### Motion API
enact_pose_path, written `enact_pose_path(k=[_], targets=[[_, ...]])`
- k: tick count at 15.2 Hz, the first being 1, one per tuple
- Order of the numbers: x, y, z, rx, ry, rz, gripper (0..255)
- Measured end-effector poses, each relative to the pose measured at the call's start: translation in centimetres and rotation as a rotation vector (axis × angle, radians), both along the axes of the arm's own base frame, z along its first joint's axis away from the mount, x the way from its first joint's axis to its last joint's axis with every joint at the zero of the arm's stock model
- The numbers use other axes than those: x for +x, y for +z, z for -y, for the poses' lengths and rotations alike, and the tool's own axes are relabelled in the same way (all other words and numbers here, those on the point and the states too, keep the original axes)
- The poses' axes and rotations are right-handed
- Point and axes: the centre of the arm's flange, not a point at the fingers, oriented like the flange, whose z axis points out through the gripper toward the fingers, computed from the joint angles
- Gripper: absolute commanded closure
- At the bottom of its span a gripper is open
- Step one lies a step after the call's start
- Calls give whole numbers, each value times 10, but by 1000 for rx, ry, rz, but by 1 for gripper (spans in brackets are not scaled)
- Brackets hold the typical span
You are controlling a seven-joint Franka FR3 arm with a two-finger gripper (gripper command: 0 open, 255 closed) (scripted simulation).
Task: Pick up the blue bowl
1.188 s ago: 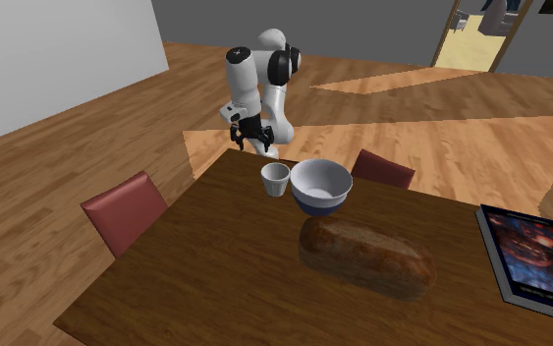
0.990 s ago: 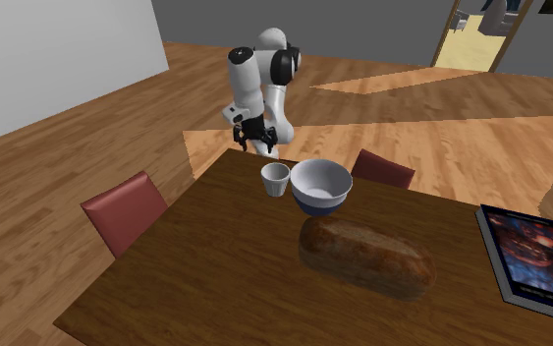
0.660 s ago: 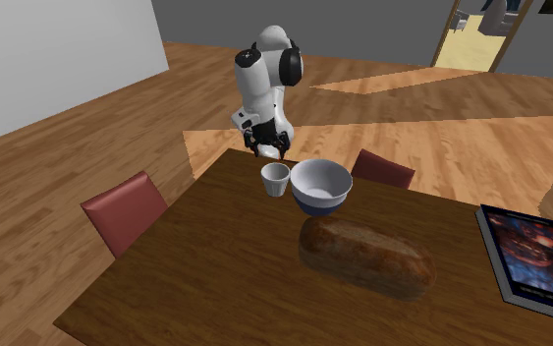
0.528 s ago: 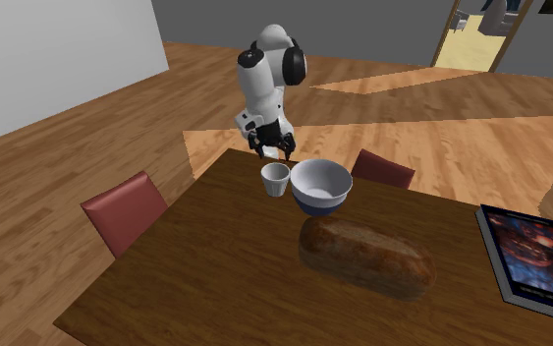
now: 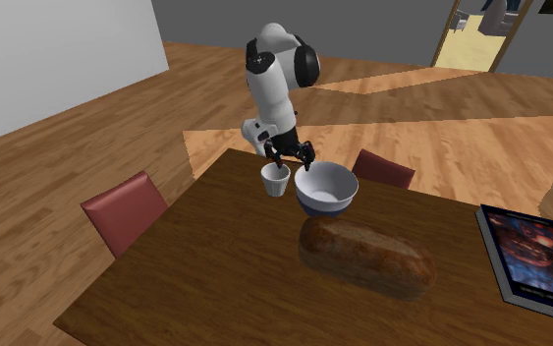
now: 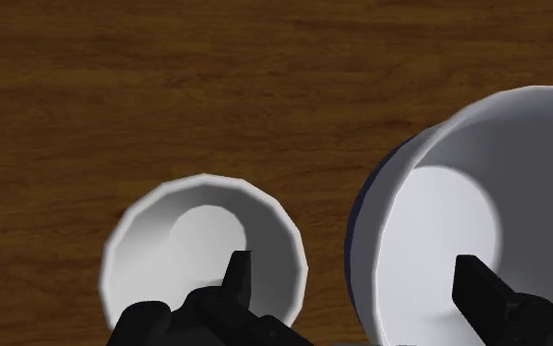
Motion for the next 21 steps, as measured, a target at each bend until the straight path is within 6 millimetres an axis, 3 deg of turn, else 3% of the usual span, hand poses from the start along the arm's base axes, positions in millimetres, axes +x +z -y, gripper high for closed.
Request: enact_pose_path(k=[7,8,18,21], targets=[[2,-32,-2,5,-6,-2,0],[2,-35,-3,5,-7,-2,255],[2,-34,-2,7,-8,4,255],[2,-25,-2,5,-7,-1,255]])
